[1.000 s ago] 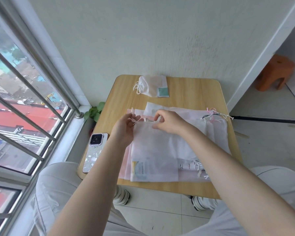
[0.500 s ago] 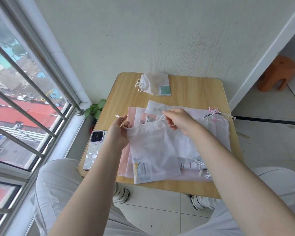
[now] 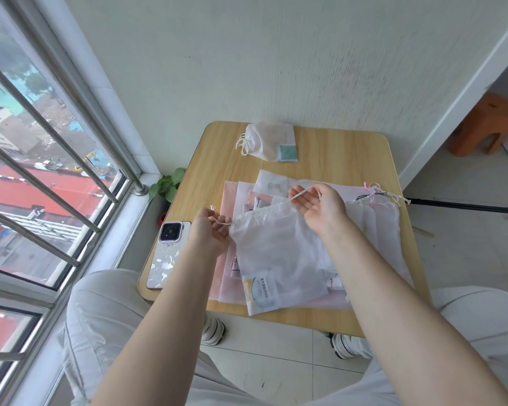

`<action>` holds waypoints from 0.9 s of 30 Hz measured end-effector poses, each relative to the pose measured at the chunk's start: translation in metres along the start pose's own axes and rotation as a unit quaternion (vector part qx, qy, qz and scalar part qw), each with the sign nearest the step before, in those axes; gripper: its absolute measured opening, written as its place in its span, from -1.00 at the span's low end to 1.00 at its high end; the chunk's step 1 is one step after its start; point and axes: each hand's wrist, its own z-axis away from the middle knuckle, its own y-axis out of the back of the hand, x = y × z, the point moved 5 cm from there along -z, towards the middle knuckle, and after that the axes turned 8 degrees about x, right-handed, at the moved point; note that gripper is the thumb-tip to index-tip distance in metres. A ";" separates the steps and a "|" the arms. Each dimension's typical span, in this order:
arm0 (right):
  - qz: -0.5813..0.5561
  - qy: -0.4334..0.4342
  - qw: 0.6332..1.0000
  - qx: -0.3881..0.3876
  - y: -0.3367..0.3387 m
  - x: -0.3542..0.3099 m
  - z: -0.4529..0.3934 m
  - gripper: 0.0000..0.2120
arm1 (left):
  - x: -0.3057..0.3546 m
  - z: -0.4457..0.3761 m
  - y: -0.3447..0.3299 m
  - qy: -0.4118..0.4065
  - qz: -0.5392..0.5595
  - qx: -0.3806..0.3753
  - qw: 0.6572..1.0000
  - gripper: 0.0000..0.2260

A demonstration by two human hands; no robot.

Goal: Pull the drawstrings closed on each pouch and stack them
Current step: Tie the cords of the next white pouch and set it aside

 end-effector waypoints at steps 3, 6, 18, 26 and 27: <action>-0.036 -0.008 0.999 0.016 0.001 -0.002 -0.003 -0.74 | -0.001 -0.006 0.003 0.004 0.059 0.006 0.998 -0.77; 0.053 -0.002 0.998 0.027 0.002 -0.006 -0.007 -0.67 | 0.005 -0.010 0.005 -0.023 0.040 0.001 0.999 -0.80; 0.648 0.375 0.652 0.118 -0.015 -0.031 0.004 -0.73 | 0.031 0.006 -0.006 -0.462 -0.492 0.066 0.735 -0.82; 0.640 0.316 0.700 0.006 -0.026 -0.027 -0.006 -0.77 | 0.039 0.019 -0.025 -0.480 -0.463 0.057 0.743 -0.82; 0.634 0.310 0.708 -0.013 -0.030 -0.028 -0.004 -0.77 | 0.040 0.023 -0.033 -0.481 -0.469 0.046 0.739 -0.82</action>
